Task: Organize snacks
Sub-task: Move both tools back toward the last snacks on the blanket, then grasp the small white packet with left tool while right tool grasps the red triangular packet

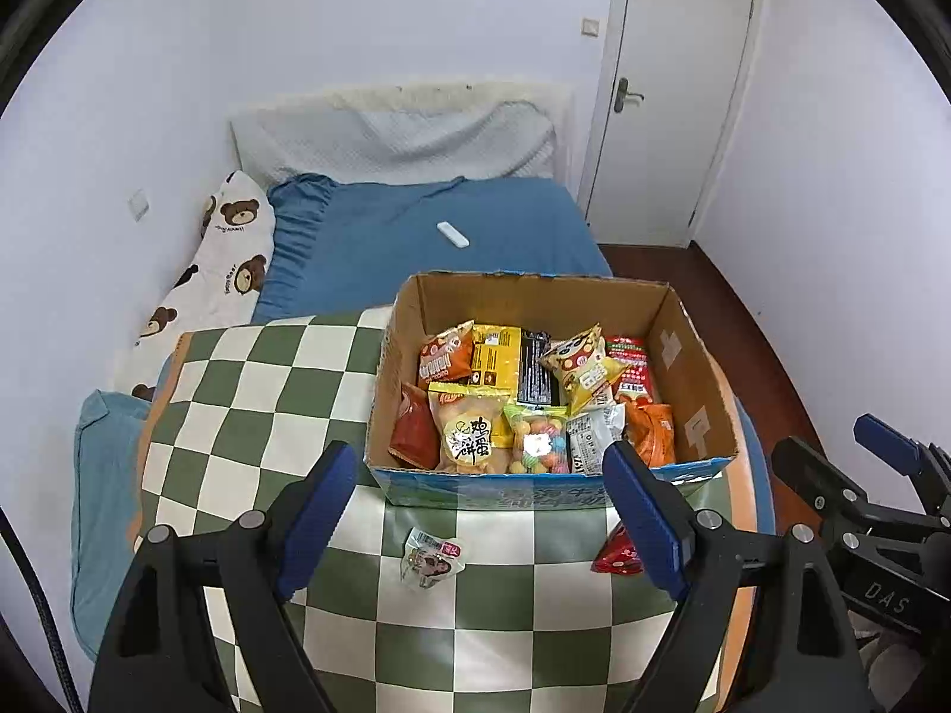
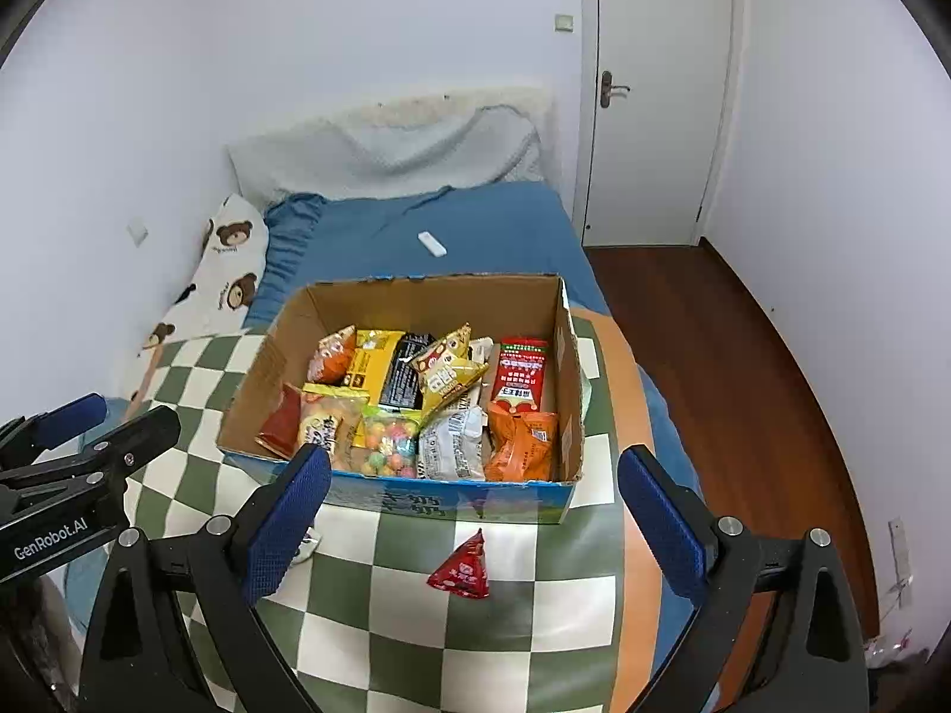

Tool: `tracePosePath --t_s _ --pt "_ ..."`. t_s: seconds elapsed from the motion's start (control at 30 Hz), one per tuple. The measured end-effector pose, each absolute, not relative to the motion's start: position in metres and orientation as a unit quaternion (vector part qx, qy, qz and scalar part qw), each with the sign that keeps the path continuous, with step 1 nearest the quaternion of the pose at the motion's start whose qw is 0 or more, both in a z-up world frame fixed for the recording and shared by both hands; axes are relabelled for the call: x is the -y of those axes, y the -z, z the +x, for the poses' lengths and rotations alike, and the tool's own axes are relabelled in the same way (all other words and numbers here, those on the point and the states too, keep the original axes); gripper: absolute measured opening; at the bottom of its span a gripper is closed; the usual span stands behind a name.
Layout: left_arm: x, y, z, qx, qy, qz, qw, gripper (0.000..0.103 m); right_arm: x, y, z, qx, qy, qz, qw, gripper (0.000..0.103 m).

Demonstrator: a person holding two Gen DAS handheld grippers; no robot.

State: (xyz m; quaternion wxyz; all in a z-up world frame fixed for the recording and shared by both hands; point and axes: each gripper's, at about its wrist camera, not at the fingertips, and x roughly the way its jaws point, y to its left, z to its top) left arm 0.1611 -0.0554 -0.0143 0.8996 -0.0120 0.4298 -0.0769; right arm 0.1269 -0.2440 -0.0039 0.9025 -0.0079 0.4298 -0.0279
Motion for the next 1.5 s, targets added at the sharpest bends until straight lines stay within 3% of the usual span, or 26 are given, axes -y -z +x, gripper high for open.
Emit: tracePosePath --t_s 0.23,0.37,0.63,0.8,1.07,1.1,1.13,1.2,1.33,1.5 --pt "0.051 0.015 0.158 -0.43 0.071 -0.016 0.9 0.085 0.247 -0.003 0.119 -0.426 0.025 0.008 0.904 0.1" --pt "0.045 0.047 0.161 -0.46 0.056 -0.012 0.886 0.085 0.255 0.027 0.122 -0.458 0.026 0.022 0.888 0.102" --pt "0.022 0.166 0.166 -0.569 0.001 0.005 0.822 0.085 0.297 0.2 0.11 -0.609 0.068 0.079 0.787 0.102" --pt "0.012 0.216 0.165 -0.613 -0.012 0.005 0.79 0.085 0.305 0.283 0.102 -0.643 0.083 0.073 0.758 0.103" --pt "0.008 0.235 0.18 -0.635 -0.006 -0.009 0.773 0.085 0.309 0.3 0.104 -0.66 0.066 0.074 0.744 0.103" --pt "0.009 0.235 0.183 -0.637 -0.003 -0.01 0.771 0.085 0.311 0.295 0.104 -0.662 0.063 0.077 0.743 0.096" --pt "0.008 0.236 0.188 -0.641 0.002 -0.018 0.767 0.084 0.313 0.285 0.103 -0.651 0.064 0.08 0.752 0.08" --pt "0.004 0.238 0.195 -0.652 0.01 -0.045 0.757 0.084 0.312 0.267 0.102 -0.631 0.053 0.091 0.769 0.07" --pt "-0.005 0.25 0.213 -0.676 0.029 -0.134 0.724 0.084 0.306 0.24 0.108 -0.591 0.039 0.127 0.796 0.07" --pt "0.012 0.267 0.234 -0.683 0.042 -0.088 0.724 0.084 0.286 0.244 0.131 -0.59 0.025 0.132 0.796 0.07"
